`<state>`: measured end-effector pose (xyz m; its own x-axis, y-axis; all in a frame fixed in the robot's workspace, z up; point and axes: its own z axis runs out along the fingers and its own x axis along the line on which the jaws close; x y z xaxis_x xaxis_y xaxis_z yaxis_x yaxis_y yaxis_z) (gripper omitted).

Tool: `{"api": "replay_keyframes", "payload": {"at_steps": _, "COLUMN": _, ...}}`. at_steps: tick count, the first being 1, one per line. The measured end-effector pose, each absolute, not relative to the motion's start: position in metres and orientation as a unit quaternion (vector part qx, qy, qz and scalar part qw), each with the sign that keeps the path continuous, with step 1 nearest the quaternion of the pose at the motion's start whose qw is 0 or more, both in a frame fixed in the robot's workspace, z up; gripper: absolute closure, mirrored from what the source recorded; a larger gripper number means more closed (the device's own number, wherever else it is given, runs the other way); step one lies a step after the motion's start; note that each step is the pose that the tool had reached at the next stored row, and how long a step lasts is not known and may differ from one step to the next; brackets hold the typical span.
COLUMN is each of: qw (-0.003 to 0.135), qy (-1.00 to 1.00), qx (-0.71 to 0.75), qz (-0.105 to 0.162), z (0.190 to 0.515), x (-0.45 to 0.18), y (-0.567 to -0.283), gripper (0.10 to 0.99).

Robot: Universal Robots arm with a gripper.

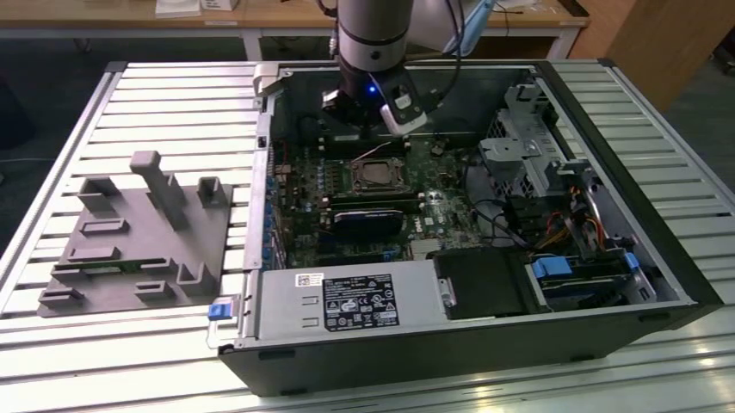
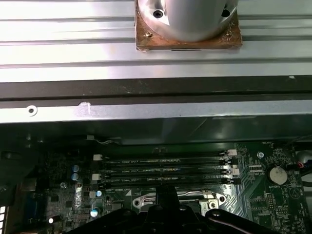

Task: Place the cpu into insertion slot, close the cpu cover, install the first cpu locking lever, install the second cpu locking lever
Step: 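Install the first cpu locking lever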

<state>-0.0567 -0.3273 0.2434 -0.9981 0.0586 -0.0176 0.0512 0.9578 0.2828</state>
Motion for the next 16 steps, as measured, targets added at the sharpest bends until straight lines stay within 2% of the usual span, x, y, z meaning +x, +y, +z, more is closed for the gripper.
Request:
{"api": "replay_keyframes", "payload": {"at_steps": 8, "qw": 0.040, "qy": 0.989, "qx": 0.024, "qz": 0.143, "z": 0.2385, "x": -0.0567, "y": -0.3273, "gripper": 0.980}}
{"api": "replay_keyframes", "payload": {"at_steps": 16, "qw": 0.042, "qy": 0.989, "qx": 0.023, "qz": 0.141, "z": 0.2359, "x": -0.0567, "y": -0.3273, "gripper": 0.980}}
